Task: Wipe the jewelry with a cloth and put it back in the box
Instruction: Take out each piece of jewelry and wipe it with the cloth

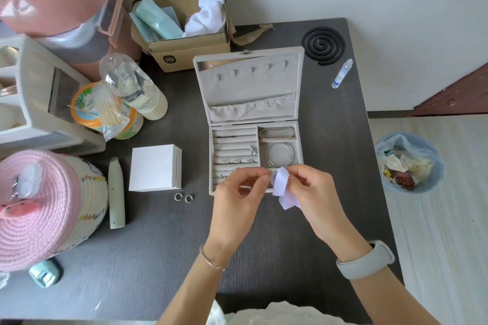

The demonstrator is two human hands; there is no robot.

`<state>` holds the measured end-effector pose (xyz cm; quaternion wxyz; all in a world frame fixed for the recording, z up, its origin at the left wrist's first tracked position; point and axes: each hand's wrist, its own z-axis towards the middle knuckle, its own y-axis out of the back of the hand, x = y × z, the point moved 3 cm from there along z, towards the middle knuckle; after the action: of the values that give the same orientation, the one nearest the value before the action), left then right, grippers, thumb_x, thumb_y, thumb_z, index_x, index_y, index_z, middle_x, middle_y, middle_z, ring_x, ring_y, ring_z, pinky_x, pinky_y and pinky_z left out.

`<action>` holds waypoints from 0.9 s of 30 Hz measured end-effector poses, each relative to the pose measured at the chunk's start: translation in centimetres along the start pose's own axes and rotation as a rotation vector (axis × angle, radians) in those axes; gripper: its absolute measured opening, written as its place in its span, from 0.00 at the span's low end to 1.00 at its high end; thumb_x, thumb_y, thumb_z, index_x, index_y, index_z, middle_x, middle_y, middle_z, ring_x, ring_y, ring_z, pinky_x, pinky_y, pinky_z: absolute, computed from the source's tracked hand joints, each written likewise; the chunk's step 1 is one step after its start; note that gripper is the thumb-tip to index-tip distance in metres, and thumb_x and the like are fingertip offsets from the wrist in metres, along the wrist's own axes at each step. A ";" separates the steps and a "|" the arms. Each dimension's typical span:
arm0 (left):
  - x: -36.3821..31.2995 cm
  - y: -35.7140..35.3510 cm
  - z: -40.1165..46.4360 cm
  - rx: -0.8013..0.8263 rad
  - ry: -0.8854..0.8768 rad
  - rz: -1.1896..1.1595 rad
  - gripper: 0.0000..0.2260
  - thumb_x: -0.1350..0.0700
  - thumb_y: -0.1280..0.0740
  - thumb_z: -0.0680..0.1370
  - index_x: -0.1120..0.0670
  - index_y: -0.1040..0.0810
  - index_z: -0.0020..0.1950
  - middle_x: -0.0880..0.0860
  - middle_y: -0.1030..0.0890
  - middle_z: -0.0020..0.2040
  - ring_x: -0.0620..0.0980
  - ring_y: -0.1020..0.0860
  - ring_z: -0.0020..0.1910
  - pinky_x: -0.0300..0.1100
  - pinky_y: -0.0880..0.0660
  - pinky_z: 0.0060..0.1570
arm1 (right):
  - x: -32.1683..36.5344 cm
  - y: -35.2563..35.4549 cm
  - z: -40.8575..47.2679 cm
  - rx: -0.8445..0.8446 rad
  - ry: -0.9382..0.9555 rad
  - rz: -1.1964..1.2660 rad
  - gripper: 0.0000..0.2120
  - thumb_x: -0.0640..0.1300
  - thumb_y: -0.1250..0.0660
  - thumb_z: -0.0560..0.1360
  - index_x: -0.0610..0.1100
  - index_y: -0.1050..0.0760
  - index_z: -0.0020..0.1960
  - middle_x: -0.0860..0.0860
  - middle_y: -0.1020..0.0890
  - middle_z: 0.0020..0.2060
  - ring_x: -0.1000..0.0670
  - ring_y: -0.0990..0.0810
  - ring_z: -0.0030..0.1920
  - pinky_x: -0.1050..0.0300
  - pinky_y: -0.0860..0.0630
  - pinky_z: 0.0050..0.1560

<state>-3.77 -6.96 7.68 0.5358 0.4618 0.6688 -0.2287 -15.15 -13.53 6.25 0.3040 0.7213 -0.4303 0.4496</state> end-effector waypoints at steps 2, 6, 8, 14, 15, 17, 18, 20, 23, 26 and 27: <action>-0.1 -0.1 0.2 -0.003 -0.048 0.065 0.11 0.63 0.32 0.73 0.45 0.20 0.39 0.47 0.19 0.40 0.39 0.24 0.36 0.31 0.27 0.38 | -0.1 -0.2 0.0 0.024 0.025 -0.046 0.14 0.37 0.38 0.76 0.49 0.22 0.35 0.57 0.23 0.22 0.56 0.27 0.26 0.62 0.27 0.33; -0.4 -0.3 0.3 -0.041 -0.143 0.182 0.12 0.62 0.30 0.71 0.44 0.21 0.39 0.45 0.20 0.39 0.41 0.24 0.37 0.30 0.29 0.37 | -0.2 -0.2 -0.1 0.016 0.058 -0.091 0.11 0.40 0.37 0.76 0.52 0.23 0.37 0.62 0.22 0.26 0.59 0.26 0.30 0.69 0.30 0.33; -0.4 -0.2 0.2 -0.047 -0.159 0.202 0.13 0.62 0.30 0.71 0.43 0.22 0.38 0.45 0.20 0.39 0.42 0.24 0.37 0.31 0.29 0.37 | -0.1 0.0 -0.1 -0.006 0.057 -0.068 0.09 0.42 0.36 0.75 0.50 0.24 0.37 0.62 0.23 0.24 0.60 0.27 0.28 0.71 0.32 0.31; 0.2 0.1 0.3 -0.039 -0.112 0.077 0.09 0.63 0.31 0.73 0.49 0.22 0.37 0.46 0.20 0.38 0.42 0.24 0.37 0.33 0.28 0.38 | 0.1 -0.2 -0.4 -0.027 0.012 0.019 0.09 0.39 0.37 0.76 0.41 0.28 0.37 0.46 0.24 0.24 0.54 0.30 0.20 0.64 0.33 0.21; 0.4 0.1 0.3 -0.061 -0.092 0.041 0.09 0.63 0.32 0.73 0.50 0.23 0.38 0.45 0.20 0.37 0.43 0.24 0.37 0.33 0.28 0.39 | 0.0 -0.3 -0.3 -0.045 0.006 0.020 0.09 0.38 0.38 0.76 0.41 0.29 0.37 0.41 0.26 0.26 0.53 0.31 0.20 0.64 0.33 0.21; 1.0 0.5 0.4 -0.130 -0.033 -0.041 0.08 0.62 0.33 0.74 0.50 0.23 0.38 0.42 0.20 0.35 0.43 0.23 0.38 0.34 0.27 0.40 | -0.5 -0.3 -0.2 -0.093 0.004 0.024 0.10 0.39 0.38 0.76 0.42 0.29 0.36 0.41 0.27 0.27 0.55 0.31 0.21 0.64 0.32 0.23; 1.5 0.8 0.5 -0.176 -0.009 -0.067 0.08 0.62 0.33 0.74 0.50 0.23 0.38 0.42 0.20 0.35 0.44 0.22 0.39 0.35 0.26 0.41 | -0.8 -0.1 -0.1 -0.117 0.002 0.026 0.10 0.39 0.38 0.76 0.43 0.29 0.36 0.45 0.27 0.27 0.56 0.31 0.23 0.64 0.32 0.25; 2.7 2.0 0.7 -0.261 0.017 -0.035 0.07 0.62 0.33 0.74 0.52 0.23 0.39 0.44 0.19 0.39 0.42 0.21 0.40 0.35 0.25 0.43 | -1.6 0.4 0.1 -0.137 -0.015 0.019 0.09 0.41 0.37 0.76 0.43 0.27 0.37 0.51 0.26 0.27 0.56 0.29 0.27 0.61 0.31 0.31; 5.9 4.5 0.6 -0.364 0.108 0.180 0.02 0.59 0.32 0.73 0.54 0.22 0.40 0.47 0.18 0.41 0.37 0.21 0.38 0.37 0.24 0.45 | -2.9 0.8 0.3 -0.107 -0.061 -0.005 0.08 0.42 0.36 0.75 0.42 0.24 0.39 0.47 0.22 0.32 0.48 0.24 0.36 0.52 0.26 0.42; 9.5 7.2 0.1 -0.426 0.228 0.326 0.03 0.59 0.31 0.73 0.56 0.23 0.40 0.51 0.18 0.38 0.46 0.20 0.39 0.44 0.25 0.48 | -3.7 0.8 0.4 -0.082 -0.093 -0.042 0.09 0.44 0.36 0.75 0.40 0.23 0.41 0.44 0.20 0.35 0.45 0.21 0.39 0.50 0.24 0.46; 10.5 7.8 -0.1 -0.424 0.254 0.366 0.02 0.59 0.32 0.73 0.56 0.23 0.41 0.53 0.18 0.38 0.50 0.20 0.40 0.44 0.26 0.48 | -3.8 0.8 0.5 -0.073 -0.103 -0.043 0.09 0.44 0.36 0.76 0.38 0.24 0.41 0.45 0.20 0.34 0.46 0.21 0.38 0.51 0.24 0.46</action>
<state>2.91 0.69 -0.58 0.5646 0.4775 0.6689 0.0760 -16.57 -12.94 2.60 0.3173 0.7410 -0.4457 0.3894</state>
